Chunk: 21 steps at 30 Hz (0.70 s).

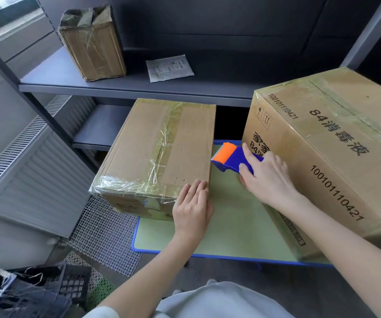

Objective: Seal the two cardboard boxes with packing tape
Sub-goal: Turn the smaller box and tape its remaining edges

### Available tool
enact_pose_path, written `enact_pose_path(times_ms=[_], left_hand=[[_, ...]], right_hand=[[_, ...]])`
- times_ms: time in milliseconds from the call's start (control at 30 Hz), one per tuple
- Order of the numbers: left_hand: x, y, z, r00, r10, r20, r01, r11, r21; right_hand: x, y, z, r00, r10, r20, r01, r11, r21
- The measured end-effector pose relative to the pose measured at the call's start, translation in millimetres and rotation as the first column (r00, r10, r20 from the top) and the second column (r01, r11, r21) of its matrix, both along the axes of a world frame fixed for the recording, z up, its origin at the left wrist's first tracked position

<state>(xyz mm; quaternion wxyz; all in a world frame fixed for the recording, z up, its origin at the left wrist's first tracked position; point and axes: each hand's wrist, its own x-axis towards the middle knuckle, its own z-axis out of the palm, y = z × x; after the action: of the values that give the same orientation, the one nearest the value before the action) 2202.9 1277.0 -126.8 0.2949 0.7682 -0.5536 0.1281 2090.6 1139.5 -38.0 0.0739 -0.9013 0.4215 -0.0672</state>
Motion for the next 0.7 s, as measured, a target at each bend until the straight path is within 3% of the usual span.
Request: enact_pose_path(times_ms=[167,300,433,600,700], left_hand=[[18,24,10,0.987,-0.151,-0.051,0.154,0.985,0.078],[55,56,23,0.995,-0.057,-0.081,0.068,0.989,0.13],[91,82,25,0.999,0.046,-0.001,-0.045,0.983,0.178],[108,91,20,0.998,-0.033,0.05,0.02,0.972,0.236],[109,87,17,0.994,-0.044,0.096,0.026,0.983,0.181]], right_hand=[[36,15,4,0.983,0.078,0.166,-0.064,0.994,-0.091],[72,26,0,0.962,0.198,0.188,-0.178,0.977,-0.117],[105,40,-11,0.94,0.275,0.203,-0.27,0.961,-0.053],[122,54,-25,0.944,0.308,0.118,-0.302,0.951,-0.063],[119,54,-26,0.953,0.299,0.049,-0.295,0.953,-0.069]])
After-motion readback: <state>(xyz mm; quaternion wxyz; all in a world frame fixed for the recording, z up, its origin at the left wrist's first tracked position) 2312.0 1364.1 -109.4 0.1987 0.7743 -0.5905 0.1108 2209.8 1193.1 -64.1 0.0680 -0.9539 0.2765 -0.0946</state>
